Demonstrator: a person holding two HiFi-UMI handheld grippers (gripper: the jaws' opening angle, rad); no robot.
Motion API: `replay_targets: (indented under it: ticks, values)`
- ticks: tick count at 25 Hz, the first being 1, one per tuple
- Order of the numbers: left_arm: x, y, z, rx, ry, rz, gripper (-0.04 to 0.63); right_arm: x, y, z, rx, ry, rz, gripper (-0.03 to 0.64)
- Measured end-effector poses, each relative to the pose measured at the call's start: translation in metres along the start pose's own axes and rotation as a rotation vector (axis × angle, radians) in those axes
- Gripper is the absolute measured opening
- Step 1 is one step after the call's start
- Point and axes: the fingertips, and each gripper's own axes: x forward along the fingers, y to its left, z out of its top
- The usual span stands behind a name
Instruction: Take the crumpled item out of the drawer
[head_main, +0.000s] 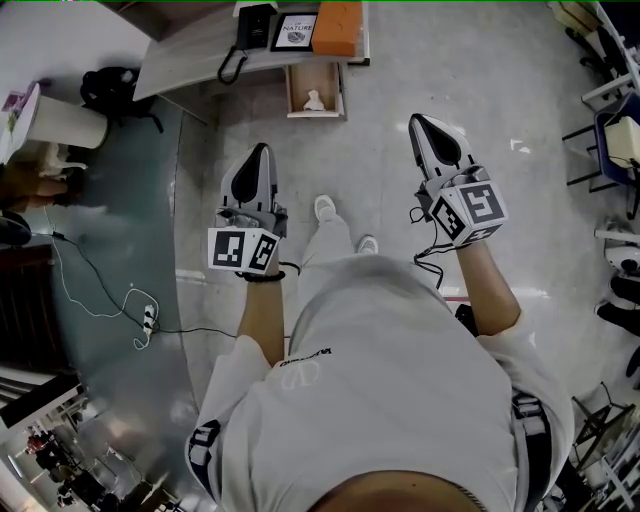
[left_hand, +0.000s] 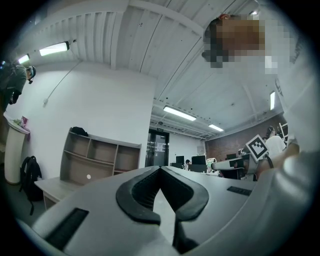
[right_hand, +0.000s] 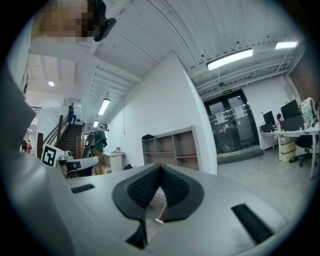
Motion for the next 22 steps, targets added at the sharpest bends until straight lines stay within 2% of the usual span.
replay_targets:
  ticks: [9, 18, 22]
  values:
    - [0.039, 0.026, -0.006, -0.01, -0.002, -0.03, -0.002, 0.039, -0.014, -0.005, -0.011, 0.015, -0.02, -0.002]
    - [0.091, 0.087, -0.023, -0.033, 0.019, -0.052, -0.002, 0.118, -0.018, -0.013, -0.02, 0.04, -0.017, -0.002]
    - [0.117, 0.121, -0.04, -0.003, 0.055, -0.056, -0.001, 0.161, -0.019, -0.017, -0.04, 0.04, -0.032, -0.002]
